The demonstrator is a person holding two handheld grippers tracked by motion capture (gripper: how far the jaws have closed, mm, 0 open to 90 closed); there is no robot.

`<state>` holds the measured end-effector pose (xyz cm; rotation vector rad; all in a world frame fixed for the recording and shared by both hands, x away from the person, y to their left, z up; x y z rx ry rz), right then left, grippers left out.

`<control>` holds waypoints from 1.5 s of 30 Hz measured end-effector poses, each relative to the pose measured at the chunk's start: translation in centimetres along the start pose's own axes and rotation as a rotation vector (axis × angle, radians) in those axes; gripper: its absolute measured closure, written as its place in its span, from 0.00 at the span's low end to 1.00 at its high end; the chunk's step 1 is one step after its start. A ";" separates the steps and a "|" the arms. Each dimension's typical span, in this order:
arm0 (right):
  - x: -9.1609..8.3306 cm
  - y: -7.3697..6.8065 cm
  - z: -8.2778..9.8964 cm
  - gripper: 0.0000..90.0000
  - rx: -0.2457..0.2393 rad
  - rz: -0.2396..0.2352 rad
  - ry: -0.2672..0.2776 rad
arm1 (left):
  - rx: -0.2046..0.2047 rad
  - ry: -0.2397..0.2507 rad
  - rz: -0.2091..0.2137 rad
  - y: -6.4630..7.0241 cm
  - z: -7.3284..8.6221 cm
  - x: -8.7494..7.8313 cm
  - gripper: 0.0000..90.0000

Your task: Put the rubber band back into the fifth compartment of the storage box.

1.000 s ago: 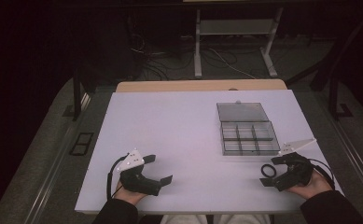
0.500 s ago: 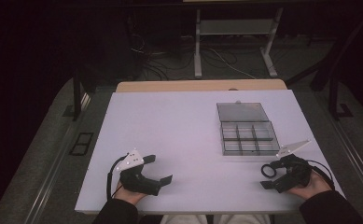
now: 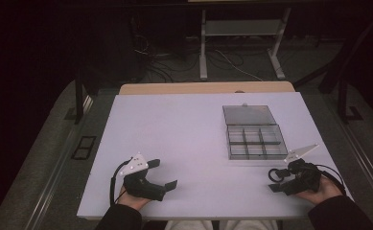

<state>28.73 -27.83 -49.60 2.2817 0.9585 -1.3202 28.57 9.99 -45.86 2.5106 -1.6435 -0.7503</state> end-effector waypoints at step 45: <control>-0.4 0.8 0.4 0.97 0.015 0.030 -0.008 | 0.000 -0.002 0.000 0.0 0.0 -0.1 0.00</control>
Point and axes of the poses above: each handheld gripper's, and its own axes: x roughly forward along the jaws, z roughly out of its underside, y roughly to its right, the point moved 8 cm from there along x, roughly forward along the jaws, and after that the axes turned 11 degrees about z, right-handed, at the moved point
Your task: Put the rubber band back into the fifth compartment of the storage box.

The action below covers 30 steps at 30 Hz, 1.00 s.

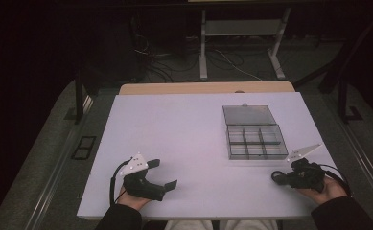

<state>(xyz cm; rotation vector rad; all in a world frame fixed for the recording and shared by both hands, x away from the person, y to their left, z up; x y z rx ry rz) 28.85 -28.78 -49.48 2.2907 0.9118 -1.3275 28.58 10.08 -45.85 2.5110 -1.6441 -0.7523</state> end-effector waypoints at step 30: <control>-3.8 1.0 -2.4 0.97 0.044 -0.037 0.088 | 0.001 -0.001 -0.001 0.0 0.0 0.0 0.00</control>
Point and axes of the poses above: each handheld gripper's, and its own axes: x roughly forward along the jaws, z roughly out of its underside, y roughly to its right, the point moved 8 cm from there along x, roughly forward along the jaws, and after that the axes turned 11 degrees about z, right-handed, at the moved point
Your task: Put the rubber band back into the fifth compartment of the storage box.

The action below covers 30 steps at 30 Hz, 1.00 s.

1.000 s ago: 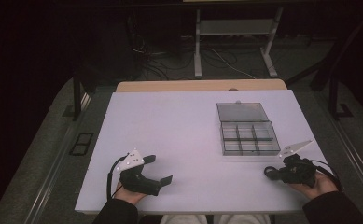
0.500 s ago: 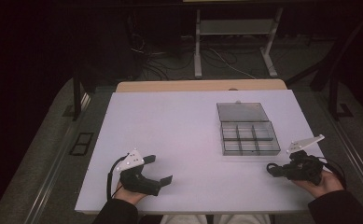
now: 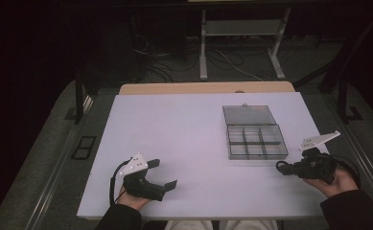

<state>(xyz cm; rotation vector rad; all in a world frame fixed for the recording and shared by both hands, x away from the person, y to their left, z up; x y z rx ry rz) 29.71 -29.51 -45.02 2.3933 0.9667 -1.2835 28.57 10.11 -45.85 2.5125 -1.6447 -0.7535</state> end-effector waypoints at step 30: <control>-0.8 0.4 -3.9 0.97 -0.059 0.019 0.012 | 0.002 0.000 0.001 0.0 0.0 0.0 0.00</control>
Point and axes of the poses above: each handheld gripper's, and its own axes: x roughly forward along the jaws, z roughly out of its underside, y roughly to its right, the point moved 8 cm from there along x, roughly forward along the jaws, and after that the axes turned 11 degrees about z, right-handed, at the moved point
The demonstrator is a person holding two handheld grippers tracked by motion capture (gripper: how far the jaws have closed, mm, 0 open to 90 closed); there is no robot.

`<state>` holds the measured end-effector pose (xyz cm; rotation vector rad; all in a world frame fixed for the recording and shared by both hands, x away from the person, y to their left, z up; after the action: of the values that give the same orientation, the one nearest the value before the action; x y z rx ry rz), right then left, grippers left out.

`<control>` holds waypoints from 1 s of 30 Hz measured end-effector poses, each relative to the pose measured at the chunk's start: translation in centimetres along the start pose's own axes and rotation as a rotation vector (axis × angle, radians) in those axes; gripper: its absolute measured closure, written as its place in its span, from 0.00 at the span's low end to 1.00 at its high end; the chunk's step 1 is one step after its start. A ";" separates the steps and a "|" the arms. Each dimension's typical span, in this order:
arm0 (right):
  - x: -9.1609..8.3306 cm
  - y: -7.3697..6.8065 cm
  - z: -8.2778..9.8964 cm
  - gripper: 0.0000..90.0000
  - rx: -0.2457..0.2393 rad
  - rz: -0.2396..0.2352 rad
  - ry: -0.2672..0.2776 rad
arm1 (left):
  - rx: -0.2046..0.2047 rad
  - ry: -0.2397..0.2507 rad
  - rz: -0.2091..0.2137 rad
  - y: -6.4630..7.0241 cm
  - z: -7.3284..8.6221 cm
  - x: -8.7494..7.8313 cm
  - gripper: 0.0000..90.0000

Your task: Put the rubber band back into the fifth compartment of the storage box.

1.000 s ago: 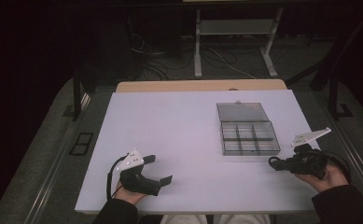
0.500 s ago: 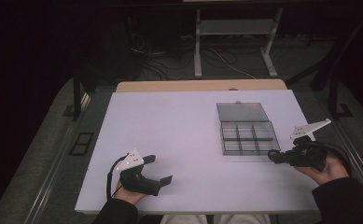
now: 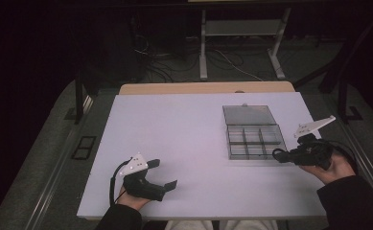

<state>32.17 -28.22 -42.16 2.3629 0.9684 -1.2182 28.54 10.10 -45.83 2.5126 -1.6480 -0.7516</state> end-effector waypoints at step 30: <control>0.1 2.1 -4.2 0.97 -0.004 0.019 -0.003 | -0.001 0.001 0.000 0.0 0.0 0.0 0.00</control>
<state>36.20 -27.44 -39.89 2.3619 0.9444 -1.2113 28.58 10.14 -45.81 2.5123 -1.6464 -0.7504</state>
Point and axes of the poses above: each handheld gripper's, and its own axes: x roughly forward along the jaws, z roughly out of its underside, y roughly to its right, the point moved 8 cm from there along x, roughly forward along the jaws, and after that the axes turned 11 degrees about z, right-handed, at the moved point
